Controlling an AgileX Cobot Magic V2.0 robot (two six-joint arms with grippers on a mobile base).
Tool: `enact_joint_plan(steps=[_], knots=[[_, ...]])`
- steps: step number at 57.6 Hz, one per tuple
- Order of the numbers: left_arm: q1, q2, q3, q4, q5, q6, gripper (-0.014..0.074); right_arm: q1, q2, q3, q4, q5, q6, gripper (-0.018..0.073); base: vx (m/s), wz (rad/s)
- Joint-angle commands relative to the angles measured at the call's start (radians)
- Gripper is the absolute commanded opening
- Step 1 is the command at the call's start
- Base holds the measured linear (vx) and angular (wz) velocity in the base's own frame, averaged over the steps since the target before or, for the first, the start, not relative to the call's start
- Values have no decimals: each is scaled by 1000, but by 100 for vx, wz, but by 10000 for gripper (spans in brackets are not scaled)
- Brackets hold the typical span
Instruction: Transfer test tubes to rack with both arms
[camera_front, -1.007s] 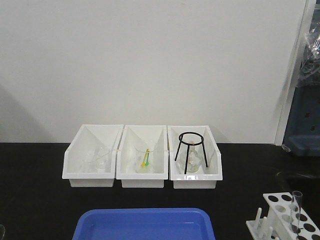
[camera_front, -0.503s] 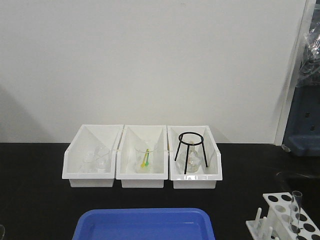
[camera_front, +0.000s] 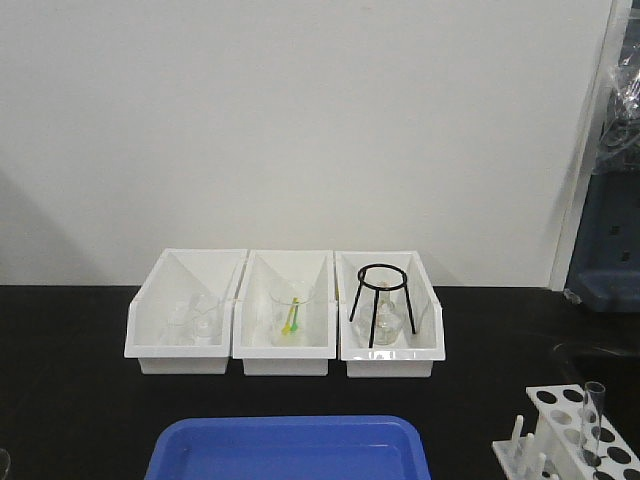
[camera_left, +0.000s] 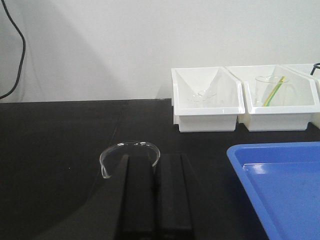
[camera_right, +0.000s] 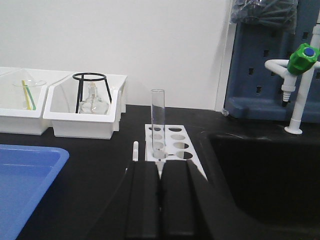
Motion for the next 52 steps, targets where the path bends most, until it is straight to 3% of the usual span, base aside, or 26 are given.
enact_joint_plan(steps=[1,52], knots=[[0,-11,-26,-5,-77,-4,-6,-3,-14,13,-11,-73,0,12,0,0],[0,-11,-26,-5,-77,-4,-6,-3,-12,13,-15,-90,-1,11,0,0]])
